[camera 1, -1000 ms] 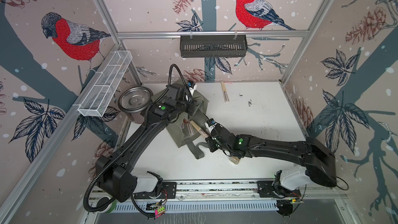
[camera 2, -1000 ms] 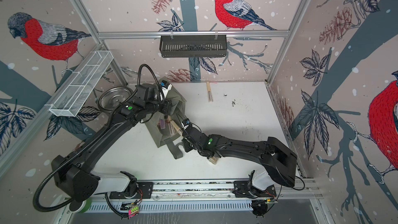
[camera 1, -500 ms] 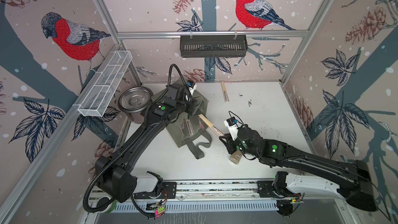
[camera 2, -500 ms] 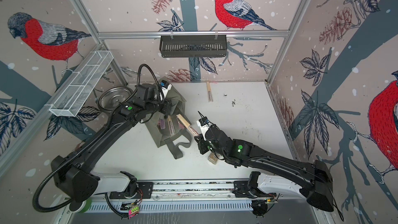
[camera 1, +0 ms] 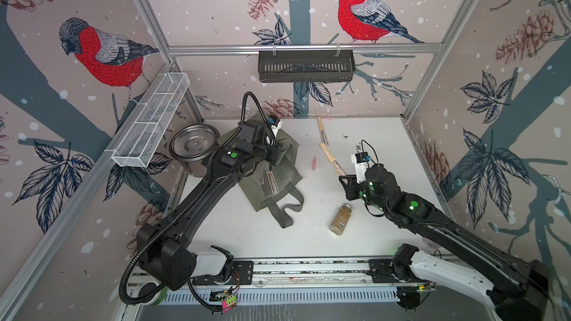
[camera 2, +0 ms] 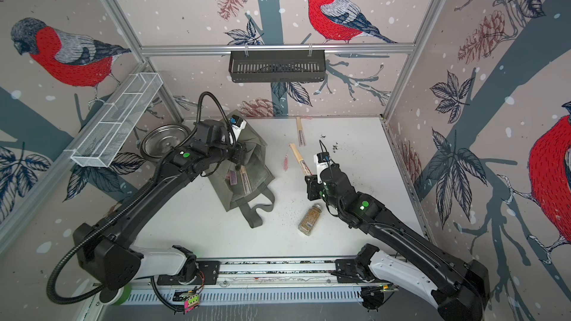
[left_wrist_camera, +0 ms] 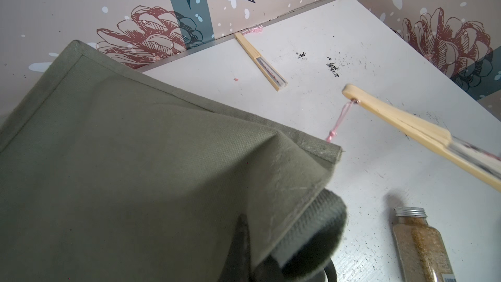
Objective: Take out the folding fans from the tote bags
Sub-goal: Place the folding fan at the center of the board.
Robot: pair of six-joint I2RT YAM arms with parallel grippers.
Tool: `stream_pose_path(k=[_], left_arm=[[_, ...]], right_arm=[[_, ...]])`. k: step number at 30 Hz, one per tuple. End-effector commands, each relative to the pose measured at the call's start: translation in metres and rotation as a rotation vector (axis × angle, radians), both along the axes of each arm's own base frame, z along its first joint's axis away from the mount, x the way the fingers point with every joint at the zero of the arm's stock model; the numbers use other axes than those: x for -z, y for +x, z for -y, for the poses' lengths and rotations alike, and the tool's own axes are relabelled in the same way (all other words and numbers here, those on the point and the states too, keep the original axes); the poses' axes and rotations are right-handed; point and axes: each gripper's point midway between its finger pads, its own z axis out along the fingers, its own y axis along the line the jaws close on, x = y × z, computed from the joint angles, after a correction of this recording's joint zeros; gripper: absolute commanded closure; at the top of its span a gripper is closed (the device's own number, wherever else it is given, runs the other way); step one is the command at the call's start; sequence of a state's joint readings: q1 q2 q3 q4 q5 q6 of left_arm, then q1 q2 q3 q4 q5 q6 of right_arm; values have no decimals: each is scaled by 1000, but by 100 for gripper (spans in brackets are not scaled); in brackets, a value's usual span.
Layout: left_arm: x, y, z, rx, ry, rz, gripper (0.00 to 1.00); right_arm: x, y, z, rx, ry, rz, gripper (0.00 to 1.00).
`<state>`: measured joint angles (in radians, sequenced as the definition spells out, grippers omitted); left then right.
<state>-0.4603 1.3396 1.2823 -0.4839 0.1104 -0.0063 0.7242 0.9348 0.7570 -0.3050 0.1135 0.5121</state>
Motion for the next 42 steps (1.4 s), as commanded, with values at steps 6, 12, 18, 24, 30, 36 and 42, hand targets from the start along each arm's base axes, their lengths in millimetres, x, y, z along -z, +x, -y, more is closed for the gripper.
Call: stream_pose_path(k=[6, 12, 18, 24, 30, 36, 42], left_arm=[[-2, 1, 1, 4, -1, 9, 100], [-1, 1, 1, 5, -2, 9, 100], [-1, 1, 0, 2, -2, 10, 100], [-1, 1, 1, 3, 0, 10, 100], [-1, 2, 0, 1, 1, 10, 100], [0, 1, 1, 4, -1, 8, 100], [-1, 1, 1, 5, 1, 11, 100]], right_arm=[[13, 87, 30, 162, -8, -16, 81], [29, 169, 44, 256, -36, -47, 82], [38, 248, 46, 290, -55, -49, 82], [46, 300, 36, 268, -10, -56, 82], [86, 312, 28, 244, -69, -116, 82], [123, 297, 25, 232, -120, -151, 82], [139, 294, 28, 239, -143, -161, 82]])
